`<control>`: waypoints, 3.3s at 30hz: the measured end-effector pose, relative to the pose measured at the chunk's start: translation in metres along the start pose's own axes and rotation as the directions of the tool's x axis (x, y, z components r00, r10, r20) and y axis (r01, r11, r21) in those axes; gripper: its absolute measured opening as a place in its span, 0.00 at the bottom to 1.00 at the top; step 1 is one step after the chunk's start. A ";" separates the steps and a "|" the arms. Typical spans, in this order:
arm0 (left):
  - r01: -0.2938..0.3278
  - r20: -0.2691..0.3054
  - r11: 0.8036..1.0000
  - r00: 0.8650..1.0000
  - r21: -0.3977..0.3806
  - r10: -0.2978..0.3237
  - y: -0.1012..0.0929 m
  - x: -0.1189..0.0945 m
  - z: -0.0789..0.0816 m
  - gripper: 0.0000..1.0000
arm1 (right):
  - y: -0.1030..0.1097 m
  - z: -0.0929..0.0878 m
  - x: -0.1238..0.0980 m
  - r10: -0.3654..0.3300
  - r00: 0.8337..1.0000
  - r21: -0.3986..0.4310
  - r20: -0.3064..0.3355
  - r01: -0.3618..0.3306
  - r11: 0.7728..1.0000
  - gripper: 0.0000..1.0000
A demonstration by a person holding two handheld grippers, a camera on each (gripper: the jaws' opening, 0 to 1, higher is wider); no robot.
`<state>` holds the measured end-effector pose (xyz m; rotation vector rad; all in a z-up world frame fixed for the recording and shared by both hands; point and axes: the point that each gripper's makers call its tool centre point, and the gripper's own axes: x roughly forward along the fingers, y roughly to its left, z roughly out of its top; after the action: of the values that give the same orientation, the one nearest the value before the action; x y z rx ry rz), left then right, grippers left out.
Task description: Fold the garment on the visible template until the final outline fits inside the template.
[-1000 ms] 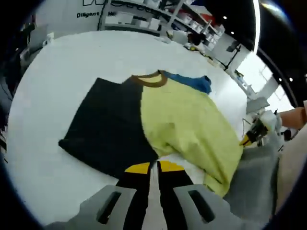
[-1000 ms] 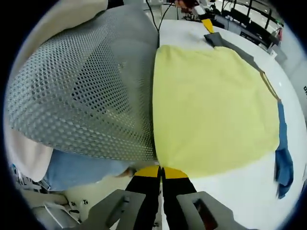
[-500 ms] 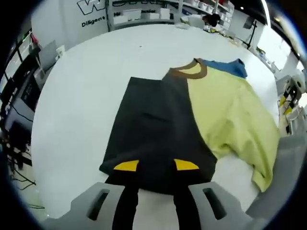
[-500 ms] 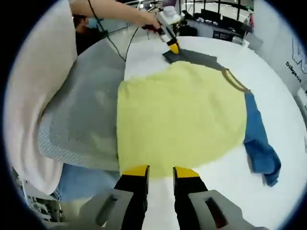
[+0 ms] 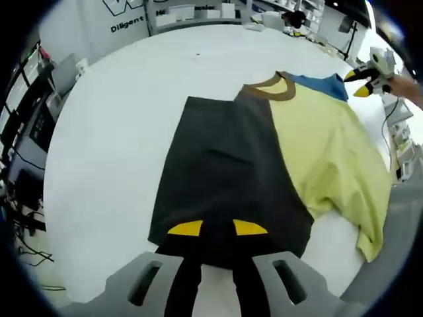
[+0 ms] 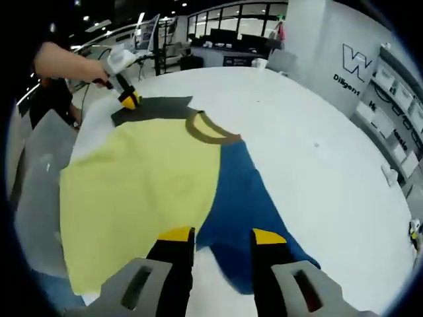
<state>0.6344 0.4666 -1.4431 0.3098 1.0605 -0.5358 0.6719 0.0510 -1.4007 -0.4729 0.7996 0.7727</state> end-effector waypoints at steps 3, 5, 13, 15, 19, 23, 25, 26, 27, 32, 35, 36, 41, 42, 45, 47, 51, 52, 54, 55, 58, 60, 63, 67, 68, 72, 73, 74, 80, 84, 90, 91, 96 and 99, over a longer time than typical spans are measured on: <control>0.007 -0.006 1.000 1.000 0.003 -0.007 0.001 0.000 0.001 0.21 | -0.015 0.001 0.014 -0.013 1.000 0.011 -0.016 0.013 1.000 0.31; 0.011 -0.007 1.000 1.000 0.007 -0.011 0.002 0.001 0.002 0.21 | -0.021 0.001 0.020 -0.009 1.000 0.028 -0.025 0.009 1.000 0.31; 0.029 -0.004 0.999 1.000 0.024 -0.028 0.004 0.003 0.007 0.10 | -0.039 -0.016 0.039 -0.005 0.996 0.058 -0.092 0.011 0.998 0.29; 0.030 -0.002 0.999 1.000 0.033 -0.030 0.004 0.004 0.009 0.08 | -0.043 -0.022 0.040 -0.010 0.994 0.061 -0.111 0.017 0.998 0.26; 0.027 -0.001 0.999 1.000 0.043 -0.027 0.007 0.008 0.015 0.08 | -0.043 -0.030 0.040 -0.012 0.993 0.059 -0.122 0.019 0.998 0.24; 0.021 0.000 0.999 1.000 0.048 -0.021 0.010 0.011 0.023 0.08 | -0.047 -0.030 0.039 -0.007 0.995 0.029 -0.096 0.010 1.000 0.20; 0.016 0.002 0.999 1.000 0.052 -0.016 0.012 0.013 0.027 0.07 | -0.049 -0.035 0.037 -0.011 0.994 0.009 -0.109 0.012 1.000 0.05; 0.012 0.004 0.999 1.000 0.051 -0.012 0.014 0.015 0.030 0.07 | -0.058 -0.039 0.034 -0.050 0.990 -0.030 -0.131 0.047 0.998 0.00; 0.008 0.006 0.999 1.000 0.050 -0.008 0.015 0.016 0.031 0.07 | -0.063 -0.042 0.034 -0.071 0.988 -0.034 -0.139 0.067 0.997 0.00; -0.004 0.021 0.999 1.000 0.047 0.003 0.018 0.020 0.043 0.07 | -0.074 -0.044 0.033 -0.084 0.988 -0.001 -0.127 0.085 0.996 0.00; -0.017 0.036 0.999 0.999 0.048 0.015 0.021 0.026 0.054 0.07 | -0.088 -0.046 0.033 -0.128 0.983 -0.033 -0.135 0.125 0.992 0.00; -0.025 0.042 0.999 0.999 0.048 0.023 0.022 0.027 0.057 0.07 | -0.097 -0.049 0.031 -0.166 0.974 -0.045 -0.153 0.161 0.986 0.00; -0.071 0.046 0.997 0.996 -0.010 0.071 0.039 0.031 0.062 0.07 | -0.122 -0.053 0.029 -0.215 0.962 0.029 -0.167 0.223 0.974 0.00; -0.047 0.064 0.996 0.997 -0.069 0.052 0.037 0.033 0.065 0.07 | -0.123 -0.052 0.029 -0.214 0.963 0.040 -0.166 0.223 0.974 0.00; -0.043 0.064 0.998 0.997 -0.039 0.045 0.039 0.033 0.065 0.07 | -0.127 -0.051 0.033 -0.217 0.963 0.033 -0.161 0.225 0.974 0.00; -0.051 0.065 0.998 0.996 -0.040 0.054 0.043 0.032 0.065 0.07 | -0.127 -0.049 0.034 -0.215 0.964 0.035 -0.159 0.223 0.974 0.00; -0.025 0.162 0.986 0.985 -0.168 0.053 0.058 0.026 0.083 0.05 | -0.130 -0.041 0.033 -0.222 0.965 0.032 -0.138 0.228 0.973 0.00; -0.029 0.148 0.986 0.988 -0.166 0.054 0.061 0.025 0.084 0.11 | -0.128 -0.035 0.034 -0.219 0.970 0.043 -0.107 0.224 0.974 0.00; -0.040 0.148 0.997 0.988 -0.072 0.050 0.063 0.025 0.094 0.17 | -0.115 -0.030 0.033 -0.200 0.975 0.005 -0.099 0.202 0.979 0.00; -0.038 0.156 0.999 0.987 -0.037 0.043 0.062 0.026 0.101 0.18 | -0.112 -0.027 0.034 -0.201 0.975 -0.022 -0.090 0.200 0.980 0.01; -0.029 0.158 1.000 0.987 0.010 0.027 0.061 0.030 0.115 0.19 | -0.093 -0.017 0.032 -0.169 0.984 -0.037 -0.051 0.167 0.985 0.01; -0.032 0.127 0.999 0.991 0.038 0.027 0.065 0.036 0.118 0.17 | -0.081 -0.011 0.030 -0.162 0.986 -0.083 -0.035 0.159 0.984 0.01; -0.034 0.099 0.998 0.995 0.054 0.028 0.067 0.044 0.119 0.16 | -0.057 0.000 0.030 -0.122 0.992 -0.095 0.012 0.123 0.988 0.01; -0.010 0.080 0.997 0.997 0.073 0.004 0.061 0.055 0.122 0.16 | -0.017 0.014 0.029 -0.065 0.996 -0.142 0.058 0.072 0.987 0.02; 0.000 0.073 0.997 0.997 0.075 -0.005 0.057 0.058 0.121 0.17 | -0.010 0.015 0.030 -0.051 0.997 -0.157 0.058 0.059 0.986 0.02; -0.010 0.049 0.993 0.999 0.121 0.004 0.055 0.059 0.118 0.11 | 0.012 0.020 0.039 0.000 0.998 -0.191 0.057 0.010 0.981 0.04; -0.006 0.024 0.993 1.000 0.117 0.003 0.055 0.058 0.114 0.07 | 0.019 0.024 0.041 0.016 0.997 -0.197 0.070 -0.002 0.980 0.04; -0.015 0.022 0.990 1.000 0.138 0.012 0.058 0.055 0.113 0.06 | 0.023 0.027 0.042 0.023 0.997 -0.203 0.073 -0.007 0.979 0.04; -0.012 0.037 0.997 0.999 0.081 0.009 0.065 0.031 0.109 0.06 | 0.066 0.034 0.052 0.117 0.991 -0.287 0.061 -0.095 0.953 0.05; -0.009 0.043 1.000 0.999 -0.004 0.010 0.070 0.008 0.103 0.06 | 0.072 0.028 0.057 0.126 0.991 -0.287 0.038 -0.110 0.951 0.04; 0.009 0.029 0.989 1.000 -0.150 -0.005 0.071 -0.033 0.076 0.06 | 0.070 0.022 0.056 0.126 0.992 -0.276 0.019 -0.115 0.954 0.05; 0.004 0.031 0.987 1.000 -0.161 0.001 0.072 -0.039 0.072 0.06 | 0.069 0.021 0.056 0.124 0.992 -0.277 0.019 -0.114 0.954 0.05; -0.021 0.015 0.969 1.000 -0.247 0.025 0.075 -0.063 0.032 0.05 | 0.067 0.020 0.055 0.118 0.993 -0.274 0.015 -0.109 0.955 0.04; -0.015 0.027 0.950 0.999 -0.313 0.025 0.073 -0.070 0.013 0.05 | 0.067 0.019 0.055 0.117 0.993 -0.274 0.011 -0.109 0.955 0.04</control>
<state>0.6581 0.5401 -1.3757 0.0319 1.0928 -0.3456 0.6544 0.1296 -1.4383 -0.6658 0.7014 1.0011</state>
